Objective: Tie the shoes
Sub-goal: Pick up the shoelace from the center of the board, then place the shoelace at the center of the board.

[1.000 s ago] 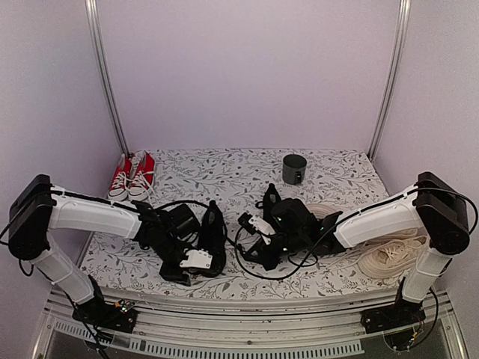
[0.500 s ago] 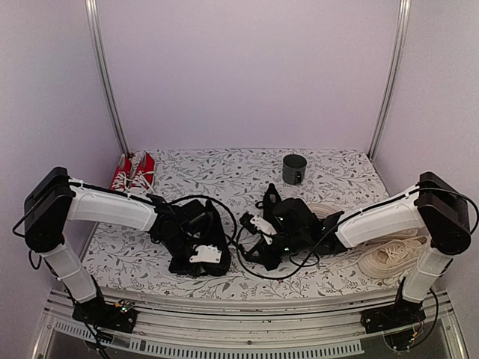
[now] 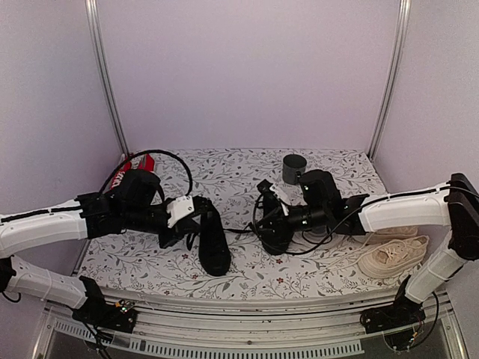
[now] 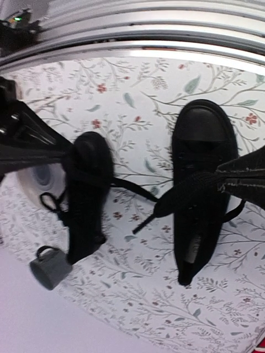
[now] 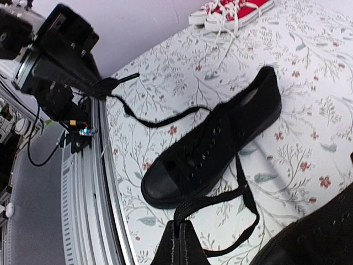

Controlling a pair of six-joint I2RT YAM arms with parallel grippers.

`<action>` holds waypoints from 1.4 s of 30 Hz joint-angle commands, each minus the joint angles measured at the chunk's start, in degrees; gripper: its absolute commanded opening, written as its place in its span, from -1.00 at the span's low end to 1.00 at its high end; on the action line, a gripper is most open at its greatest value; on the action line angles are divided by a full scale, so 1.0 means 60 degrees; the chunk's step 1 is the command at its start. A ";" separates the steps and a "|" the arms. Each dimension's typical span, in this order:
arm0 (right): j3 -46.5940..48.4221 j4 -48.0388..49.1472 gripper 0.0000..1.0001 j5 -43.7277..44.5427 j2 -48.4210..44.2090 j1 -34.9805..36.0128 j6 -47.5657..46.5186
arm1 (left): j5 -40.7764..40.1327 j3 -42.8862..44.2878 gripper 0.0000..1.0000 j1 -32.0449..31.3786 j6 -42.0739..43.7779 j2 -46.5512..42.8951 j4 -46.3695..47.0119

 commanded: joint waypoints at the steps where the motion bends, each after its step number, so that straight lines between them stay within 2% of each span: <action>1: 0.1514 0.0680 -0.98 -0.1194 0.0758 -0.0542 -0.0189 | 0.2021 -0.0829 -1.00 0.0278 -0.1405 -0.0642 0.3802; 6: 0.4303 0.0778 -0.98 -0.2300 0.3138 -0.0548 0.0173 | 0.3769 -0.0782 -1.00 0.0680 -0.1981 0.0118 0.5750; 11: 0.5991 0.1157 -0.97 -0.3050 0.5058 -0.0439 0.1166 | 0.5222 -0.1315 -1.00 0.1811 -0.3560 0.0452 0.8174; 16: 0.6338 0.1553 -0.86 -0.4422 0.5510 -0.0255 0.1367 | 0.5213 -0.1634 -1.00 0.2268 -0.4225 0.0905 0.8928; 19: 0.6312 0.1482 -0.85 -0.4718 0.5425 -0.0233 0.1262 | 0.5410 -0.2159 -1.00 0.2485 -0.4600 0.0702 0.9812; 24: 0.6502 0.1453 -0.91 -0.4501 0.5613 -0.0138 0.1504 | 0.5595 -0.2745 -1.00 0.2523 -0.4768 0.0360 1.0420; 30: 0.7079 0.1691 -0.92 -0.3375 0.6284 0.0425 0.1924 | 0.5852 -0.3343 -1.00 0.2525 -0.5307 -0.0001 1.1577; 32: 0.7214 0.1706 -0.81 -0.3059 0.6389 0.0524 0.2105 | 0.5792 -0.3382 -1.00 0.2538 -0.5511 0.0044 1.1699; 34: 0.7153 0.1668 -0.49 -0.2940 0.6393 0.0572 0.2133 | 0.5746 -0.3546 -1.00 0.2585 -0.5923 0.0084 1.2258; 36: 0.6775 0.1642 -0.26 -0.2858 0.6093 0.0521 0.2066 | 0.5560 -0.3707 -1.00 0.2682 -0.6436 0.0138 1.2824; 42: 0.5620 0.1159 0.08 -0.1568 0.4478 0.0093 0.0788 | 0.4793 -0.3697 -1.00 0.2963 -0.7050 0.0389 1.2666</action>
